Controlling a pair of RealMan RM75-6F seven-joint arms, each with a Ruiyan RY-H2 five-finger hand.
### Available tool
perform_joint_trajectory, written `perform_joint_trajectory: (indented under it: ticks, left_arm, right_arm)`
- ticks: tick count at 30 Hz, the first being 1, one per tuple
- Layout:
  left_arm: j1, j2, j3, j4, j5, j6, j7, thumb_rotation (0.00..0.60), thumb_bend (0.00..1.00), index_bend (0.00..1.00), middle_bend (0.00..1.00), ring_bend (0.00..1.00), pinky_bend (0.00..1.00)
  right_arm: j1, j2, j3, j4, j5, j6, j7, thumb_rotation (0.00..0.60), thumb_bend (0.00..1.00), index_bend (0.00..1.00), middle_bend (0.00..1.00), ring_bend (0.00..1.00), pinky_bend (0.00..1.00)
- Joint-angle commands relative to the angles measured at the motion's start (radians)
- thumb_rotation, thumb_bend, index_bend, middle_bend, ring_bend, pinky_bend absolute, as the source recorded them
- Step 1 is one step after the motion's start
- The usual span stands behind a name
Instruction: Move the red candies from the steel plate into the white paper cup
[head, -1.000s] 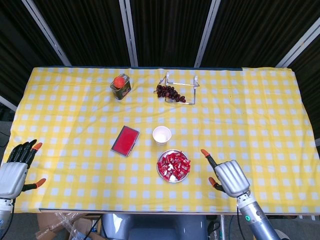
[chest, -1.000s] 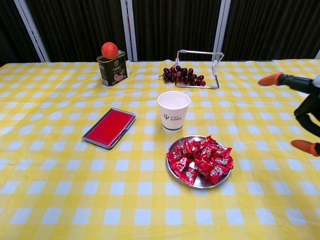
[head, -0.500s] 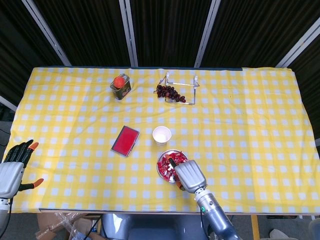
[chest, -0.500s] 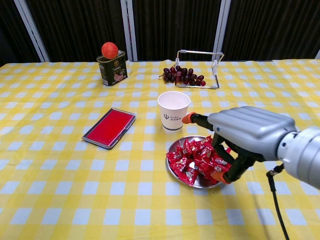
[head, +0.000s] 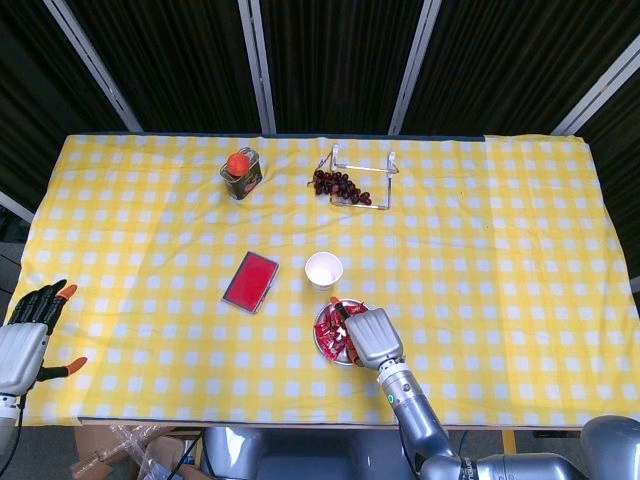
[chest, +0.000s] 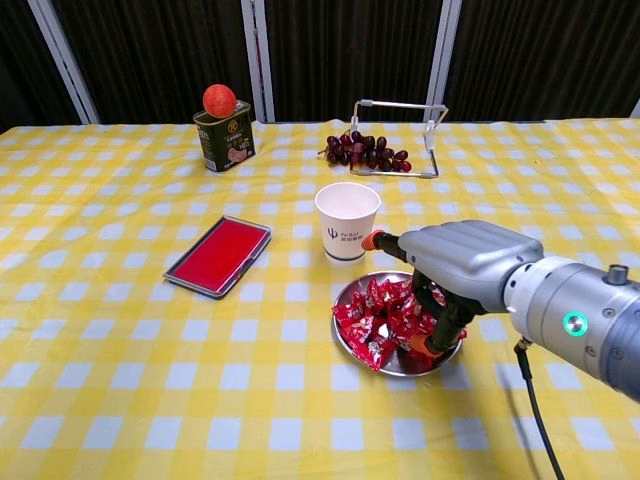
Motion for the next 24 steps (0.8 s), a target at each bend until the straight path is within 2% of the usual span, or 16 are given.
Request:
perform_joint_trajectory:
  ticks: [1, 12, 24]
  left_arm:
    - [-0.001, 0.001, 0.0, -0.002, -0.002, -0.003, 0.001, 0.6, 0.04, 0.0, 0.0, 0.0, 0.0]
    - [-0.002, 0.003, 0.0, -0.007, -0.006, -0.005, 0.003, 0.6, 0.04, 0.0, 0.0, 0.0, 0.0]
    - [-0.003, 0.006, -0.002, -0.009, -0.012, -0.011, -0.002, 0.6, 0.04, 0.0, 0.0, 0.0, 0.0]
  right_arm:
    - [0.01, -0.004, -0.008, 0.013, 0.014, 0.0, 0.01, 0.6, 0.33, 0.06, 0.77, 0.81, 0.9]
    - [0.039, -0.019, -0.015, 0.047, 0.046, 0.005, 0.036, 0.6, 0.33, 0.18, 0.77, 0.81, 0.9]
    - [0.076, -0.049, -0.024, 0.094, 0.075, 0.005, 0.061, 0.6, 0.33, 0.19, 0.77, 0.81, 0.9]
